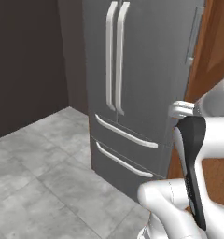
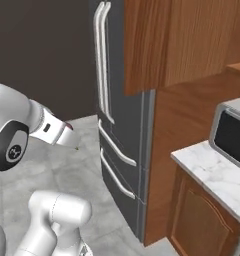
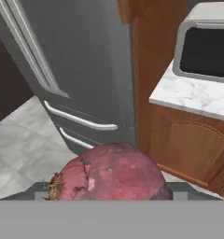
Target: Pick the onions from the cabinet and place them in one bowl. Pick the mango from the sink and place it in the other bowl.
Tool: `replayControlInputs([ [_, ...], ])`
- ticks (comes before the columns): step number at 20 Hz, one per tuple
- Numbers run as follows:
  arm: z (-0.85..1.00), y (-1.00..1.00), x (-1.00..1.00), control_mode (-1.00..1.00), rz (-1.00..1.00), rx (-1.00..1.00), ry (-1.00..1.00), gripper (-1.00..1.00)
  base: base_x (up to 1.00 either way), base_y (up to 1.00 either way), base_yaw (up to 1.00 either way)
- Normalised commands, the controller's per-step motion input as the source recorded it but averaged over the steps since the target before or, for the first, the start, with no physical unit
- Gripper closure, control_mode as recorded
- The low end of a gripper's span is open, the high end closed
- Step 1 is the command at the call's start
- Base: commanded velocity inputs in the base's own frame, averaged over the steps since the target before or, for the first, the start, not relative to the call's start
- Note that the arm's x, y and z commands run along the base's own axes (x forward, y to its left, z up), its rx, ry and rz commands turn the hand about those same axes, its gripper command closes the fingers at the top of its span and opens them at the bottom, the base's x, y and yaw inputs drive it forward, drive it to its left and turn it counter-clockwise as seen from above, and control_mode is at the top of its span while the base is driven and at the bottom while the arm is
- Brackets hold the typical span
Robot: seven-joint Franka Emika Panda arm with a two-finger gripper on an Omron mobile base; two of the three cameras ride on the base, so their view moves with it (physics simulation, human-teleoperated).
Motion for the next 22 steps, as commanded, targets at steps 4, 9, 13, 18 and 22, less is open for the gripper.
replayControlInputs([
  [4,0.0,0.0,0.0,1.0,0.0,0.0,0.0,1.0,0.0,0.24,0.5],
  [9,0.0,0.0,0.0,1.0,0.0,0.0,0.0,1.0,-0.07,0.46,0.45],
  [13,0.0,0.0,0.0,1.0,0.0,0.0,0.0,1.0,-0.02,0.38,0.48],
  [18,0.0,0.0,0.0,1.0,0.0,0.0,0.0,1.0,0.0,0.31,0.49],
  [22,0.0,0.0,0.0,1.0,0.0,0.0,0.0,1.0,0.0,0.26,0.5],
])
